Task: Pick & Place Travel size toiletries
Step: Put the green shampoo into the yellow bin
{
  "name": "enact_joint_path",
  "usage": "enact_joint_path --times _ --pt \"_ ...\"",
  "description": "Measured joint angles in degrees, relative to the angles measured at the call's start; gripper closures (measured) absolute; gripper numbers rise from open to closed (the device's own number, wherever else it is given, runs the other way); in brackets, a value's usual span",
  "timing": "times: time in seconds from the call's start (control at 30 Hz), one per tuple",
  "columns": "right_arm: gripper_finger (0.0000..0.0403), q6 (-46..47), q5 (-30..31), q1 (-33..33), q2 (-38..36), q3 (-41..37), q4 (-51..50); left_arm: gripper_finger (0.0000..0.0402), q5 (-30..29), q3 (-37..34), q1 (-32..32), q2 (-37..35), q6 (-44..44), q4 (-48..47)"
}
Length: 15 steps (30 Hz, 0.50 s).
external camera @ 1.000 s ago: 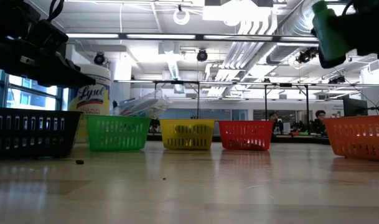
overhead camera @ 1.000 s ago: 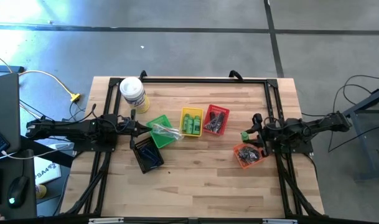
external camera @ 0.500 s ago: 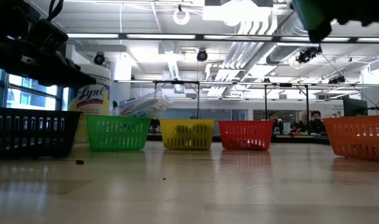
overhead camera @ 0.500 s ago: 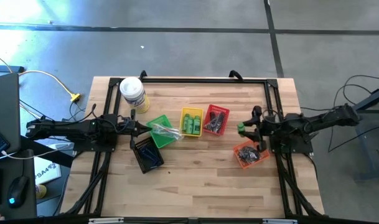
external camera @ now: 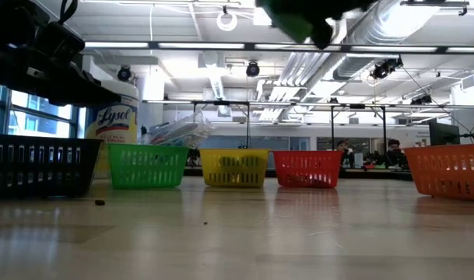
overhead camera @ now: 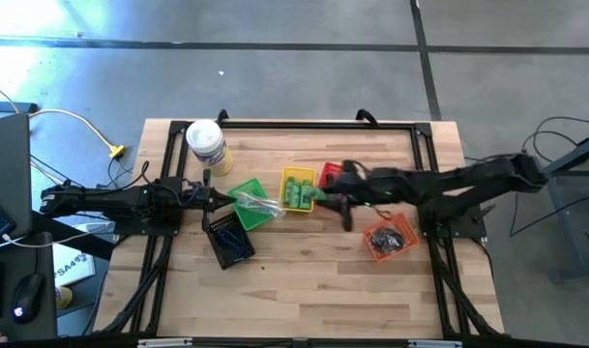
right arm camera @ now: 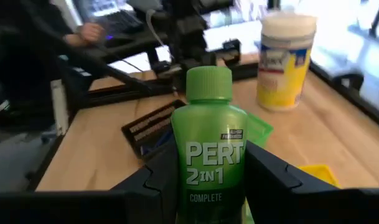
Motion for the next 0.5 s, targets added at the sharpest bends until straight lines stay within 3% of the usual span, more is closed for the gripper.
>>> enact_joint_path --times 0.3,0.5 --pt "0.0266 8.1 -8.4 -8.2 16.6 19.3 -11.6 0.0402 0.0 0.0 0.0 0.0 -0.4 0.0" --pt "0.0266 14.9 -13.4 -13.1 24.2 26.1 -13.2 0.0402 0.0 0.0 0.0 0.0 -0.4 0.0"
